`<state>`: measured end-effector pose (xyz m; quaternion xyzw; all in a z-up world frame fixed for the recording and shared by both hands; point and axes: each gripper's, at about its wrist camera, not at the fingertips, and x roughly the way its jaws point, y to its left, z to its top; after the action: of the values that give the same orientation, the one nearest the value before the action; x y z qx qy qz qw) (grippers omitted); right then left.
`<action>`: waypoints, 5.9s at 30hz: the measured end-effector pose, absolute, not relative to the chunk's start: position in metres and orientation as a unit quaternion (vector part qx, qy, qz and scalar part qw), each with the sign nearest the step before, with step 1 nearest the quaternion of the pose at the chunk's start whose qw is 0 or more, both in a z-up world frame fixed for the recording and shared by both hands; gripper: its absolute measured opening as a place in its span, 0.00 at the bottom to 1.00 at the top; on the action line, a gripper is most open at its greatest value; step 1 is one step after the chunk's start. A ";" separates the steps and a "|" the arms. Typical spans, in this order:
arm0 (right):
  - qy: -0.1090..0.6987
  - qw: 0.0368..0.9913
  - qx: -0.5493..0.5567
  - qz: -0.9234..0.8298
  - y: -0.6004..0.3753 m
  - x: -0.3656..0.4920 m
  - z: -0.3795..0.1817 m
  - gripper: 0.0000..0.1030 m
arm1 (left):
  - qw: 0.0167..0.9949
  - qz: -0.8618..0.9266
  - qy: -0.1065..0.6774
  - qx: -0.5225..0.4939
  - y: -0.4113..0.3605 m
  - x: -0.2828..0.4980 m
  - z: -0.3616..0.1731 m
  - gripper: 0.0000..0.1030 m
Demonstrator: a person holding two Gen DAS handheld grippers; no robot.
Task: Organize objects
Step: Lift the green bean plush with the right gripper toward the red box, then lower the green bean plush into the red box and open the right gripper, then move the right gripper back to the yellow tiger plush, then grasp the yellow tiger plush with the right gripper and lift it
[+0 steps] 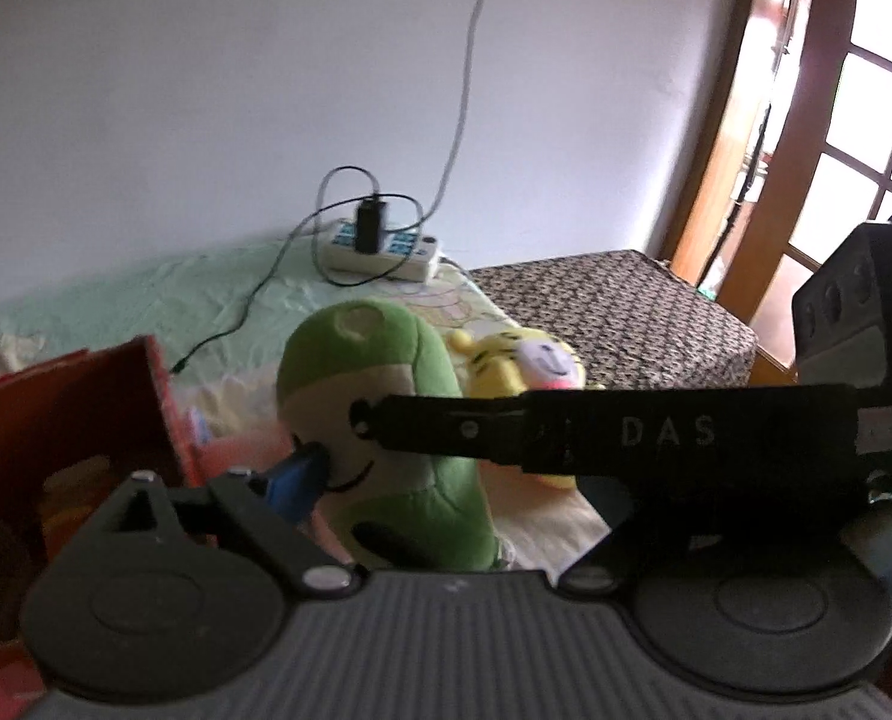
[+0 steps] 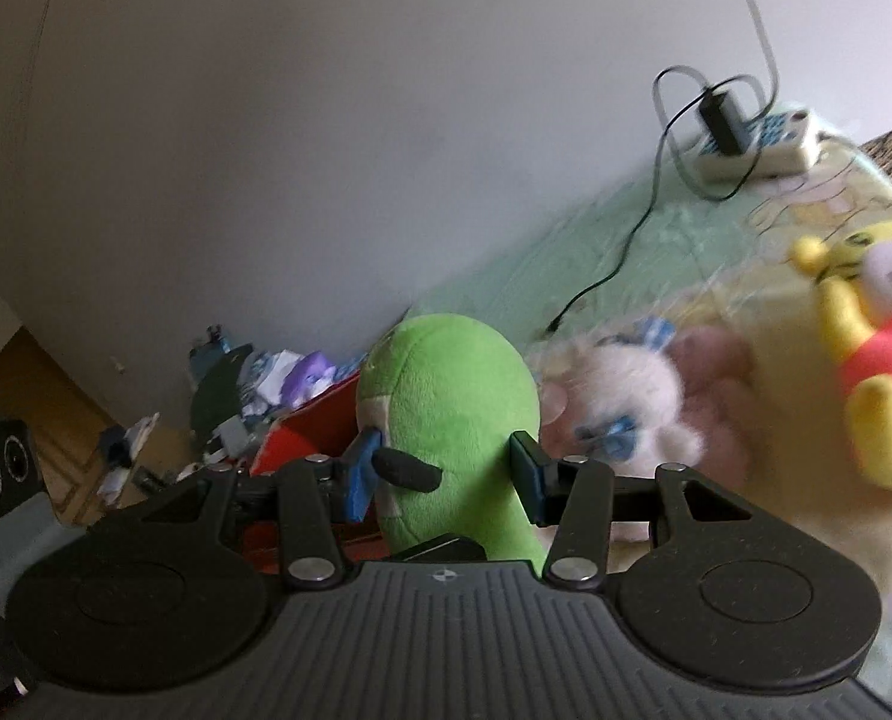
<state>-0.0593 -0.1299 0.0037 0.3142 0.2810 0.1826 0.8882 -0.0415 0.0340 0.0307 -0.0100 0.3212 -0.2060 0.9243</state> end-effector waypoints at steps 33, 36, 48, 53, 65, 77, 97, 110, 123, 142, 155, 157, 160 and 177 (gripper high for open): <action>0.427 0.751 0.462 0.200 0.079 0.093 -0.060 0.48 | 0.937 -0.066 0.343 -0.029 0.277 -0.014 0.011 0.69; 0.428 0.740 0.478 0.201 0.081 0.099 -0.067 0.49 | 0.933 -0.055 0.354 -0.030 0.290 -0.006 -0.002 0.68; 0.436 0.747 0.445 0.232 0.086 0.101 -0.061 0.55 | 0.928 -0.034 0.370 -0.029 0.312 -0.001 -0.016 0.68; 0.423 0.754 0.445 0.233 0.082 0.096 -0.055 0.54 | 0.928 -0.033 0.369 -0.026 0.313 -0.002 -0.017 0.68; 0.415 0.775 0.412 0.241 0.095 0.095 -0.052 0.30 | 0.931 -0.039 0.362 -0.032 0.313 -0.007 -0.014 0.70; 0.392 0.794 0.408 0.222 0.079 0.081 -0.038 0.33 | 0.927 -0.013 0.374 -0.023 0.306 -0.009 -0.011 0.73; 0.366 0.843 0.349 0.183 0.034 0.039 -0.030 0.37 | 0.900 0.070 0.430 0.012 0.256 -0.007 -0.007 0.74; 0.343 0.854 0.342 0.188 -0.015 0.005 -0.017 0.37 | 0.900 0.082 0.427 0.045 0.197 -0.016 0.002 0.77; 0.300 0.872 0.349 0.169 -0.076 -0.034 -0.008 0.38 | 0.907 0.055 0.409 0.083 0.122 -0.018 0.011 0.78; 0.272 0.879 0.385 0.069 -0.165 -0.079 -0.026 0.39 | 0.904 -0.048 0.403 0.132 0.015 -0.006 0.009 0.79; 0.257 0.880 0.399 0.010 -0.217 -0.104 -0.038 0.39 | 0.886 -0.130 0.428 0.120 -0.036 0.011 -0.011 0.78; 0.248 0.882 0.402 0.000 -0.231 -0.108 -0.038 0.39 | 0.884 -0.142 0.431 0.117 -0.043 0.016 -0.012 0.78; 0.236 0.881 0.409 -0.026 -0.253 -0.116 -0.039 0.41 | 0.877 -0.170 0.437 0.108 -0.054 0.026 -0.014 0.78; 0.273 0.827 0.477 -0.119 -0.334 -0.084 -0.116 0.51 | 0.832 -0.247 0.496 0.009 -0.088 0.078 -0.051 0.77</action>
<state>-0.0841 -0.3339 -0.1158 0.4765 0.2734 -0.1186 0.8271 0.0781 -0.0877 -0.0513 0.0088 0.4965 -0.2471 0.8321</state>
